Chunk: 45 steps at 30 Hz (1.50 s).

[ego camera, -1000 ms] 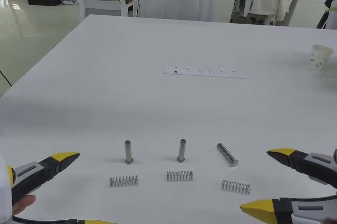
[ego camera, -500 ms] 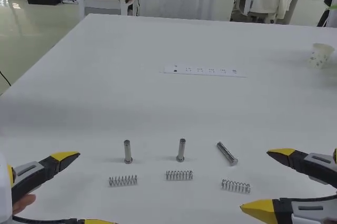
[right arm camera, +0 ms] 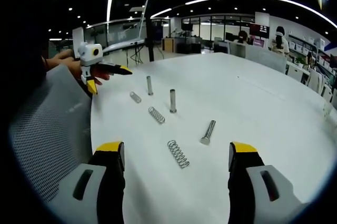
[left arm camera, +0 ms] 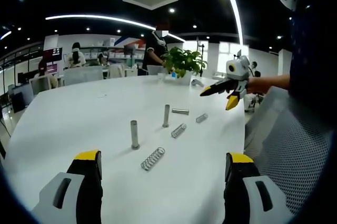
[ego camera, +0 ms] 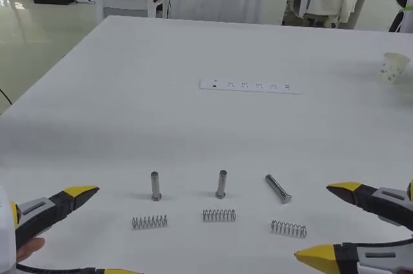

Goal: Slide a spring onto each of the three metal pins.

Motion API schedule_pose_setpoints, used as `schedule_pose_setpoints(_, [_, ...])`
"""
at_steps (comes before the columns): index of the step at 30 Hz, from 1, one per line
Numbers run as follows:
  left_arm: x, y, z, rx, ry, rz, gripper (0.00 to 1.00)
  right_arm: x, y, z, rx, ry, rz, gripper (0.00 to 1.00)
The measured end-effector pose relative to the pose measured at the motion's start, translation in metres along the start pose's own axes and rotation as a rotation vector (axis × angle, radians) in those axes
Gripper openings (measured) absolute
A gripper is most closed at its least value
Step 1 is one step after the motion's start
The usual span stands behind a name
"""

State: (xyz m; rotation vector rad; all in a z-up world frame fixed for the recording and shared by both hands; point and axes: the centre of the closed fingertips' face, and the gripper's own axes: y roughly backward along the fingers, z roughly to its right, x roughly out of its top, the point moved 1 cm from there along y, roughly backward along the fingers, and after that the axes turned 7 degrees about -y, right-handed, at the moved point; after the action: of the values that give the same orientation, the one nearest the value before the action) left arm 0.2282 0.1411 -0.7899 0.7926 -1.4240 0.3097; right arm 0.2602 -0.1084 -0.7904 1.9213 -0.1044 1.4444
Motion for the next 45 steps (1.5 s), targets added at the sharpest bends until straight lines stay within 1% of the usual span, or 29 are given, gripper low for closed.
schedule_pose_setpoints(9, [0.001,0.0,0.0,-0.002,-0.002,0.002,0.94,0.002,0.0,0.002,0.0,0.005,-0.004,0.81])
schedule_pose_setpoints(17, [0.002,0.0,0.0,-0.001,-0.002,0.006,0.94,0.007,-0.001,0.003,0.0,0.015,-0.003,0.8])
schedule_pose_setpoints(23, [0.002,0.0,0.002,-0.002,-0.003,0.008,0.94,0.013,-0.004,0.008,-0.005,0.016,0.005,0.79])
schedule_pose_setpoints(28, [0.001,0.0,0.002,0.002,0.0,0.01,0.94,0.017,-0.007,0.008,-0.005,0.027,0.001,0.78])
schedule_pose_setpoints(32, [0.001,0.0,0.002,0.004,0.001,0.01,0.94,0.024,-0.01,0.011,-0.01,0.038,0.0,0.77])
schedule_pose_setpoints(35, [0.003,0.0,0.002,0.006,0.001,0.013,0.94,0.029,-0.013,0.015,-0.018,0.048,-0.003,0.76])
schedule_pose_setpoints(36, [0.003,0.0,0.002,0.006,0.0,0.014,0.94,0.031,-0.015,0.018,-0.019,0.053,0.001,0.76])
schedule_pose_setpoints(39, [0.003,0.001,0.002,0.006,-0.001,0.015,0.94,0.035,-0.018,0.021,-0.021,0.061,-0.001,0.74])
schedule_pose_setpoints(42, [0.003,0.002,0.002,0.008,-0.001,0.015,0.94,0.037,-0.021,0.026,-0.025,0.075,-0.016,0.73])
schedule_pose_setpoints(45, [0.003,0.002,0.002,0.01,0.001,0.018,0.94,0.042,-0.025,0.031,-0.029,0.079,-0.023,0.72])
